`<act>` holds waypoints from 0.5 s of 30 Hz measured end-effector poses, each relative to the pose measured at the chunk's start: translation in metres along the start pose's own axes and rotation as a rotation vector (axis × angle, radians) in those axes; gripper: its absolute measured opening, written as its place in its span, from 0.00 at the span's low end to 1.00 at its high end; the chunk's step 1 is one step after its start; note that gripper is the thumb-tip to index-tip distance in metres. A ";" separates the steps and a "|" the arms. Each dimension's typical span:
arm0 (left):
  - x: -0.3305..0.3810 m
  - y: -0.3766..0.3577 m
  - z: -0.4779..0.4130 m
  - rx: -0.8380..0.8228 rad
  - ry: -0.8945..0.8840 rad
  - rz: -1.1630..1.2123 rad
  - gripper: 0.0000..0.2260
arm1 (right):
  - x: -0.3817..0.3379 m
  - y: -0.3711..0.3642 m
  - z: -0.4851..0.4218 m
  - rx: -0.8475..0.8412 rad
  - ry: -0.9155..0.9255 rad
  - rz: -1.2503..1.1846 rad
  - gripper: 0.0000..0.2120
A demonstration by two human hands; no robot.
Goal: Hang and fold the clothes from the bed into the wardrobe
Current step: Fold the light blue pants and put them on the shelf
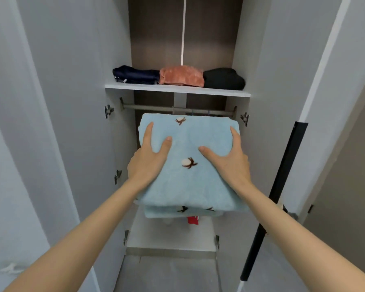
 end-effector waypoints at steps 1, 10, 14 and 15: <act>0.003 0.006 -0.011 0.016 -0.004 0.000 0.30 | -0.009 -0.005 -0.011 0.000 0.017 -0.008 0.47; 0.026 0.034 -0.157 0.076 -0.071 0.038 0.32 | -0.077 -0.055 -0.139 -0.004 0.146 -0.016 0.47; 0.038 0.038 -0.245 0.096 -0.134 0.110 0.32 | -0.107 -0.080 -0.214 0.027 0.183 -0.012 0.47; 0.042 0.038 -0.268 0.093 -0.149 0.127 0.33 | -0.115 -0.086 -0.233 0.040 0.192 -0.007 0.46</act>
Point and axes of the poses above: each hand's wrist, its own z-axis away from the middle knuckle, its own y-axis out of the back of the hand, x = y × z, the point moved 8 cm from there along -z, towards the middle knuckle, and after that the axes turned 5 degrees about x, right-handed, at the moved point
